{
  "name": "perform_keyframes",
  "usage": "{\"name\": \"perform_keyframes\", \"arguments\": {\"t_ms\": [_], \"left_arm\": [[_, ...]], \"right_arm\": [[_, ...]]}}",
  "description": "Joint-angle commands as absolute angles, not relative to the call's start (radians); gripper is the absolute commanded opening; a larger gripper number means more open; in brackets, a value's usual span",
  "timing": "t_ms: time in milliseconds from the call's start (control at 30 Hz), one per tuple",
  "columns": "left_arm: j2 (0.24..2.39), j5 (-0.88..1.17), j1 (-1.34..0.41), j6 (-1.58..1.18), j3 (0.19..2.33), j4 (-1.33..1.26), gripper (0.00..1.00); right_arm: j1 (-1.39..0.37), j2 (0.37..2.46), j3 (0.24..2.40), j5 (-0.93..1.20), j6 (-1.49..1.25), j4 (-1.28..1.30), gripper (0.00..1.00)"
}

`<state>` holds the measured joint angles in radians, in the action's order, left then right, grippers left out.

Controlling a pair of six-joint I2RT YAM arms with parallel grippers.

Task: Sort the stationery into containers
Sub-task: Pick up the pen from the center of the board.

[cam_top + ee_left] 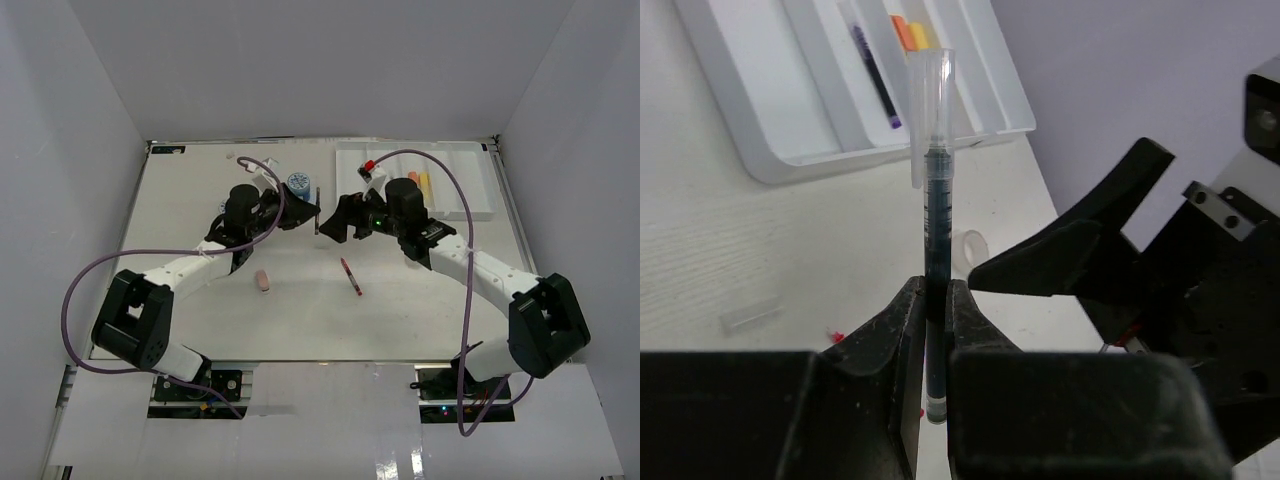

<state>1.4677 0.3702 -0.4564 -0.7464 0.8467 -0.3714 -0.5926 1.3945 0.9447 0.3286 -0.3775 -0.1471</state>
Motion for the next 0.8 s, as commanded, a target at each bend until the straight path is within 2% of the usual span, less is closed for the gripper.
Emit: {"name": "perform_keyframes", "arguments": {"t_ms": [0, 233, 533, 667, 733, 767], "left_arm": [[1.413, 0.385, -0.48, -0.799, 0.833, -0.512, 0.0], [1.404, 0.391, -0.488, -0.808, 0.83, -0.567, 0.0], [1.394, 0.397, -0.491, -0.822, 0.779, -0.626, 0.0], [1.397, 0.406, -0.491, -0.821, 0.772, -0.638, 0.0], [1.396, 0.41, -0.492, -0.821, 0.769, -0.646, 0.01], [1.394, 0.408, -0.491, -0.818, 0.769, -0.644, 0.02]], "right_arm": [[-0.617, 1.434, 1.014, 0.324, -0.41, -0.224, 0.91], [-0.638, 1.502, 1.077, 0.319, -0.414, -0.233, 0.86], [-0.641, 1.537, 1.117, 0.325, -0.419, -0.244, 0.58], [-0.641, 1.546, 1.118, 0.331, -0.425, -0.253, 0.41], [-0.64, 1.551, 1.121, 0.334, -0.426, -0.252, 0.36], [-0.64, 1.552, 1.121, 0.334, -0.426, -0.249, 0.29]]}}
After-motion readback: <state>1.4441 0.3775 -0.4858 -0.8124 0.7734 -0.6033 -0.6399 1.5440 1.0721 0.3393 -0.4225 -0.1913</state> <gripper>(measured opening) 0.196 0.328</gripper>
